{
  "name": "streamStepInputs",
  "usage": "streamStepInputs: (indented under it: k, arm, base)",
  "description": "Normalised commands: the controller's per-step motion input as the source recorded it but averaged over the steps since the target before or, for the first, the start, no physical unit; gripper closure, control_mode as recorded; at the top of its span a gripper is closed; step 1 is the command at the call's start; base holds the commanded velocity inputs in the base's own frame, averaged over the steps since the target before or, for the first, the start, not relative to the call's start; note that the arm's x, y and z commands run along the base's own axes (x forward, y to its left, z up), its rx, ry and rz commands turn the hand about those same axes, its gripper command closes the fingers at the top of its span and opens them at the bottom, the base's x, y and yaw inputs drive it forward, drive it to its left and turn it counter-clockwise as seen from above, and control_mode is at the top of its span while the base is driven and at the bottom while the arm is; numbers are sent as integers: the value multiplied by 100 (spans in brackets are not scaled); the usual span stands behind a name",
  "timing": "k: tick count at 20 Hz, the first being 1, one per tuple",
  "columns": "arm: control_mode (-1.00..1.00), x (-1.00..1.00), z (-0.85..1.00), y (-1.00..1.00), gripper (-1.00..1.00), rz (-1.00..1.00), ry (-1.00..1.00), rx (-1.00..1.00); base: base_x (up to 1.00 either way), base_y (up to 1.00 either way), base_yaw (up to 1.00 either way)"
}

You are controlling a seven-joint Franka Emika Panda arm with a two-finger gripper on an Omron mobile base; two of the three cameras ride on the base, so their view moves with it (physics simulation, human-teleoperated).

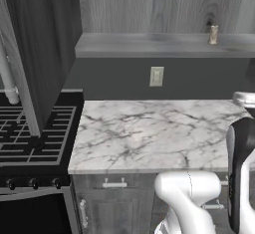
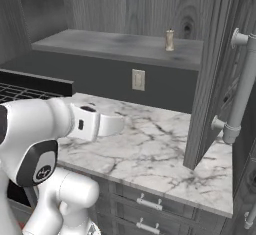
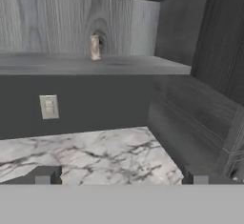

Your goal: Get the candle and the wine from the cabinet and move them to the dining counter.

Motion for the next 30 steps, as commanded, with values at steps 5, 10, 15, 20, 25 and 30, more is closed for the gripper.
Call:
streamStepInputs:
  k: [5, 10, 15, 20, 25, 30]
  arm:
    - [-100, 12, 70, 12, -100, -3, -10, -7]
    - [-100, 25, 62, 18, -100, -3, 0, -10]
    - [-100, 26, 27, 3, -100, 0, 9, -9]
    - [-100, 22, 0, -16, -100, 3, 2, -3]
    - [-100, 37, -4, -10, -100, 1, 2, 0]
    - [-100, 38, -6, -6, -100, 0, -1, 3]
  base:
    - [0, 0, 0]
    - [0, 0, 0]
    - [0, 0, 0]
    - [0, 0, 0]
    - [0, 0, 0]
    - [0, 0, 0]
